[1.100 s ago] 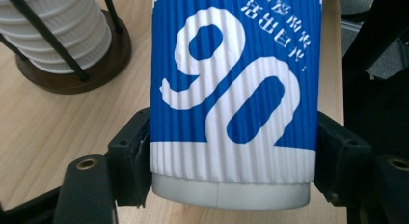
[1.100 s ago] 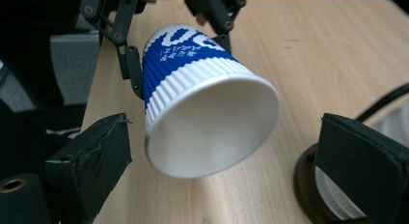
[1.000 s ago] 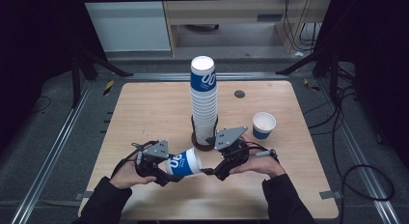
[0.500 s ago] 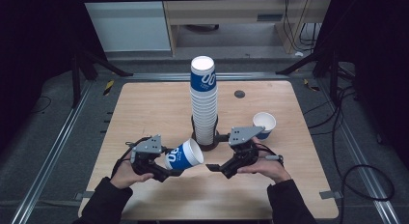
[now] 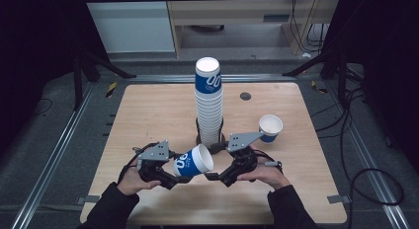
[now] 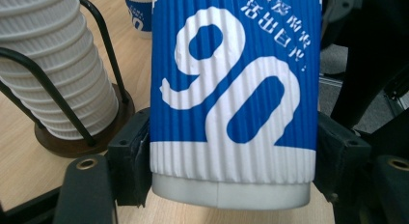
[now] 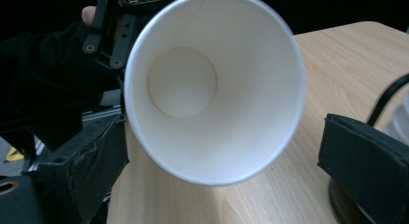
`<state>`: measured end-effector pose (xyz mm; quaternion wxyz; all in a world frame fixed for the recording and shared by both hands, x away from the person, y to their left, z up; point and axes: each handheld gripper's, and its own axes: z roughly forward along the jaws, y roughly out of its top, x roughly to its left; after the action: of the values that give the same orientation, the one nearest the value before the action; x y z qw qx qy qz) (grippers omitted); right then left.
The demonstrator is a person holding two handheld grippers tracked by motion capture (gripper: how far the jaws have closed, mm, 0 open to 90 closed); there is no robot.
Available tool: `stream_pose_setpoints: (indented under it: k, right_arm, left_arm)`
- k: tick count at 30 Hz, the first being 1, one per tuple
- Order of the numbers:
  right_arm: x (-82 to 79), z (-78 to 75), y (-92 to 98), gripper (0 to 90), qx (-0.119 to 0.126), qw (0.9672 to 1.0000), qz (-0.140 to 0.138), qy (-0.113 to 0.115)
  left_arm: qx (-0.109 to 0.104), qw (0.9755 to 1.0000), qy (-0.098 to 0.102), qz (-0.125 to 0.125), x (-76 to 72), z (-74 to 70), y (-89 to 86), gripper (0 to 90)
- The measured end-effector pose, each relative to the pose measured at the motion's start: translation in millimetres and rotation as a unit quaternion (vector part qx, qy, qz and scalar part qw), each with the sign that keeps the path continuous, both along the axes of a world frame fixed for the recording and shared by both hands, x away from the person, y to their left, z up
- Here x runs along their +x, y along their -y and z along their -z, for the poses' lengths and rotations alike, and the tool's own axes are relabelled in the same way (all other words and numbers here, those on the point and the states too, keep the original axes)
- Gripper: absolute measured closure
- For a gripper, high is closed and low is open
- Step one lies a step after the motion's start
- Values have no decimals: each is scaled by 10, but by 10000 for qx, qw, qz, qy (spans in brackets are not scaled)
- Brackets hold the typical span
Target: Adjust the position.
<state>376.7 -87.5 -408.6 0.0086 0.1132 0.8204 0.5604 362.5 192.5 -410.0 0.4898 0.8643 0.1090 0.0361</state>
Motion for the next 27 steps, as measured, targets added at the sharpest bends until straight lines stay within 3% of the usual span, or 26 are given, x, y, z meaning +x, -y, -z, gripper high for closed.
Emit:
stream_pose_setpoints:
  k: [15,27]
  right_arm:
    - [40,61,-189,98,100,9991,-342,-230]
    - [40,44,-194,152,25,9986,-474,-214]
  left_arm:
    - [122,9997,-39,213,-34,43,89,275]
    - [159,9995,-175,186,-16,62,94,257]
